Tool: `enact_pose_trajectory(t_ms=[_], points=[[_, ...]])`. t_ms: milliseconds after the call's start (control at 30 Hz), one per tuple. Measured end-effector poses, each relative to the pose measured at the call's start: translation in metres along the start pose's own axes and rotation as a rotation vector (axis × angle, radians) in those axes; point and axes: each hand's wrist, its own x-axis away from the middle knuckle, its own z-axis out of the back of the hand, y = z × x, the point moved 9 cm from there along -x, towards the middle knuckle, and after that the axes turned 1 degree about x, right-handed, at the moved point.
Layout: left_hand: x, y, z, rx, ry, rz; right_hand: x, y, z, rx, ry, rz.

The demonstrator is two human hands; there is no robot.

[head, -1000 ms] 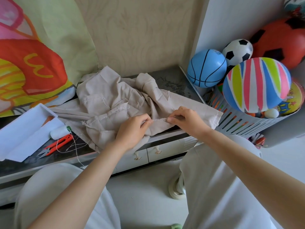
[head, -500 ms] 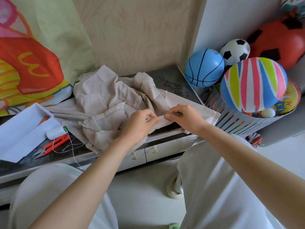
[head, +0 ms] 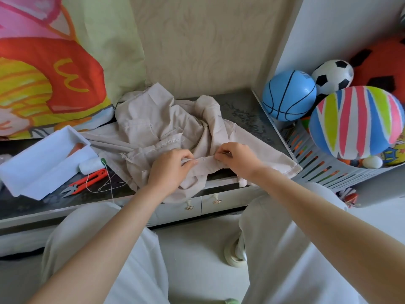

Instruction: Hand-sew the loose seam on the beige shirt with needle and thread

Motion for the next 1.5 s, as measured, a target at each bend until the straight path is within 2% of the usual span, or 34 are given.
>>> enact_pose_trajectory(t_ms=[133,333,400,533,667,767,933,1000,1067,1133,1267,1500], points=[[0.001,-0.018,0.006,-0.092,0.049,0.007,-0.012,-0.008,-0.015,0.154,-0.029,0.007],[0.006,-0.042,0.018,-0.112,0.134,-0.001,-0.019,-0.016,-0.025,0.146,-0.059,-0.008],[0.008,-0.046,0.024,-0.201,0.142,-0.002,-0.023,-0.021,-0.027,0.14,-0.063,0.004],[0.016,-0.054,0.034,-0.283,0.188,0.054,-0.031,-0.034,-0.035,0.279,-0.079,0.046],[0.017,-0.068,0.033,-0.106,0.192,0.094,-0.035,-0.066,-0.04,0.403,-0.012,0.151],[0.019,-0.079,0.039,0.073,0.251,0.096,-0.037,-0.104,-0.043,0.316,0.011,0.252],[0.031,-0.081,0.05,0.194,0.24,0.06,-0.049,-0.159,-0.06,0.281,-0.006,0.494],[0.046,-0.091,0.074,0.214,0.334,0.07,-0.055,-0.168,-0.072,0.291,-0.026,0.52],[0.062,-0.113,0.107,0.107,0.494,0.142,-0.059,-0.17,-0.088,0.353,-0.088,0.537],[0.069,-0.136,0.134,-0.098,0.556,0.238,-0.058,-0.166,-0.108,0.428,-0.184,0.548],[0.067,-0.158,0.139,-0.237,0.379,0.311,-0.057,-0.155,-0.132,0.5,-0.269,0.507],[0.081,-0.158,0.138,-0.375,0.375,0.365,-0.058,-0.158,-0.135,0.495,-0.259,0.438]])
